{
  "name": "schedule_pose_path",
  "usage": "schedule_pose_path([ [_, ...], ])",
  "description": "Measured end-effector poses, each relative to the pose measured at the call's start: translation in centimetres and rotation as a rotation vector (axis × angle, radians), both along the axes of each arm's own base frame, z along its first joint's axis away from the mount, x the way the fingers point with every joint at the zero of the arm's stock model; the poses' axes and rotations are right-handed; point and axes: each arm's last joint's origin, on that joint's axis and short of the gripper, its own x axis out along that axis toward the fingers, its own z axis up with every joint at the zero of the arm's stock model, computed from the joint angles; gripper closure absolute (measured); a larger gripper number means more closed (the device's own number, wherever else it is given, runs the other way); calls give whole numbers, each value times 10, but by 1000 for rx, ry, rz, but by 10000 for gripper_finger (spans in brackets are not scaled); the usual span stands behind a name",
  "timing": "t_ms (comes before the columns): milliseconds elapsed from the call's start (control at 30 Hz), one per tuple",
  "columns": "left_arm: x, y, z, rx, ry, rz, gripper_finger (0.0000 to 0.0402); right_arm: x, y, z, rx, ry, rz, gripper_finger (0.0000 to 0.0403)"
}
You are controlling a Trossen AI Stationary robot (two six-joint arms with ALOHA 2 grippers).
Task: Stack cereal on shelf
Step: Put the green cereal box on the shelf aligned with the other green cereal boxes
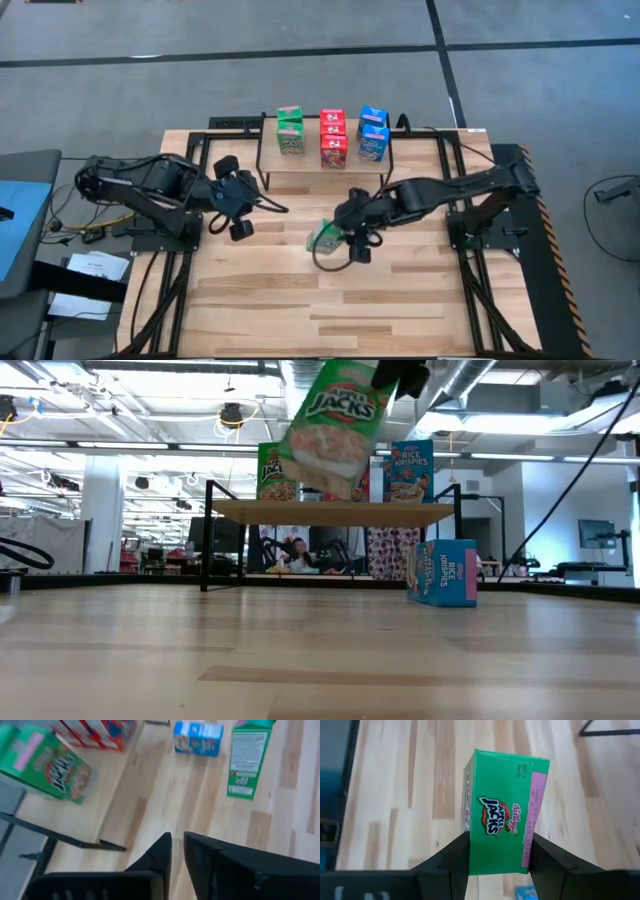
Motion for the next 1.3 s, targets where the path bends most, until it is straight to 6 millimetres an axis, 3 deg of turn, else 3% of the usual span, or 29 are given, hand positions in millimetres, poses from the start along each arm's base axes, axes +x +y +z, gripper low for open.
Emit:
schedule_pose_path([
  [333,1,10,-2,-73,42,-31,246,29,16,-18,-104,99,146,211],
  [600,2,16,-1,-123,-9,115,152,40,20,-28,-191,240,248,211],
  [933,2,16,-1,-153,-24,149,145,51,17,-42,-277,277,253,211],
  [1300,2,15,-1,-130,-12,121,146,53,8,-43,-274,286,256,209],
])
